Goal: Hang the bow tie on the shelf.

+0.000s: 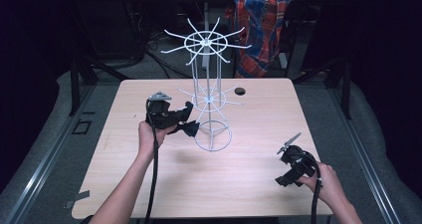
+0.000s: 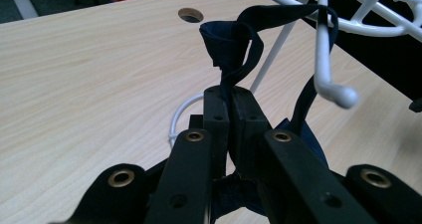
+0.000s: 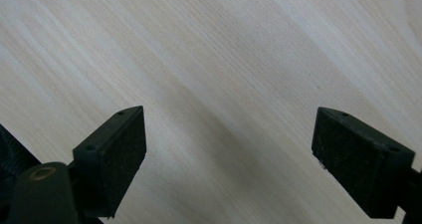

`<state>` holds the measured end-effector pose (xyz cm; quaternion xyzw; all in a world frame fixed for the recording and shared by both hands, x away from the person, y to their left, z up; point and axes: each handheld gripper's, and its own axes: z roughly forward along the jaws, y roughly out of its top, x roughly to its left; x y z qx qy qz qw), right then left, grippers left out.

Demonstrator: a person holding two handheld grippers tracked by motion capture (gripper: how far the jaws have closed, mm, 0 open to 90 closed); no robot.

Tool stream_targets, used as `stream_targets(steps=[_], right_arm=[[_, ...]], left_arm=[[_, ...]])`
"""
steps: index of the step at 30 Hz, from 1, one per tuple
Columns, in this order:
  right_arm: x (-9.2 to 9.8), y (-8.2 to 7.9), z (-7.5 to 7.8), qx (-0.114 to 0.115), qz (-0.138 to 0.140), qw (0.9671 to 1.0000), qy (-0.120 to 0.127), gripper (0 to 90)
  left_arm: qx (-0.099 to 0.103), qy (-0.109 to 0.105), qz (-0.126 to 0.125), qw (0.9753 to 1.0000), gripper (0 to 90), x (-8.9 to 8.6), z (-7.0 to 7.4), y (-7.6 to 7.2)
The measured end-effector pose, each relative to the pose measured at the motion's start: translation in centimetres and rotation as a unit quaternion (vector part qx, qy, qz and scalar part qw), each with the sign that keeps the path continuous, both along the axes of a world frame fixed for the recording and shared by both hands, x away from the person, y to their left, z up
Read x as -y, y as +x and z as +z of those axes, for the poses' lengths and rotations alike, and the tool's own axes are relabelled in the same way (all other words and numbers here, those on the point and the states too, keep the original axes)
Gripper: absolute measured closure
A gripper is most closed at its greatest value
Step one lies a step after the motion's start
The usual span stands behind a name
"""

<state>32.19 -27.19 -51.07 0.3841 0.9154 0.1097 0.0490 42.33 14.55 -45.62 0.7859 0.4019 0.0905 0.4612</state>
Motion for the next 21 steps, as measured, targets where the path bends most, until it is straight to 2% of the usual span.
stream_targets(steps=[10, 13, 19, 21], right_arm=[[0.01, 0.02, -0.03, 0.000, 0.000, 1.0000, 0.000, 13.7], [0.02, 0.07, 0.04, -0.003, 0.003, 1.0000, -0.003, 13.7], [0.00, 0.01, -0.01, -0.001, 0.000, 1.0000, 0.001, 13.7], [0.01, 0.01, 0.00, 0.000, -0.001, 1.0000, 0.001, 13.7]], left_arm=[[-0.008, -0.008, -0.002, 0.9999, 86.0, 0.27, -0.27, 0.07], [-0.011, -0.005, -0.010, 0.9999, 85.7, 0.33, -0.31, 0.13], [-0.014, -0.004, -0.003, 0.9999, 83.3, 0.38, -0.46, 0.17], [-0.019, -0.006, -0.011, 0.9997, 80.9, 0.28, -0.46, 0.24]])
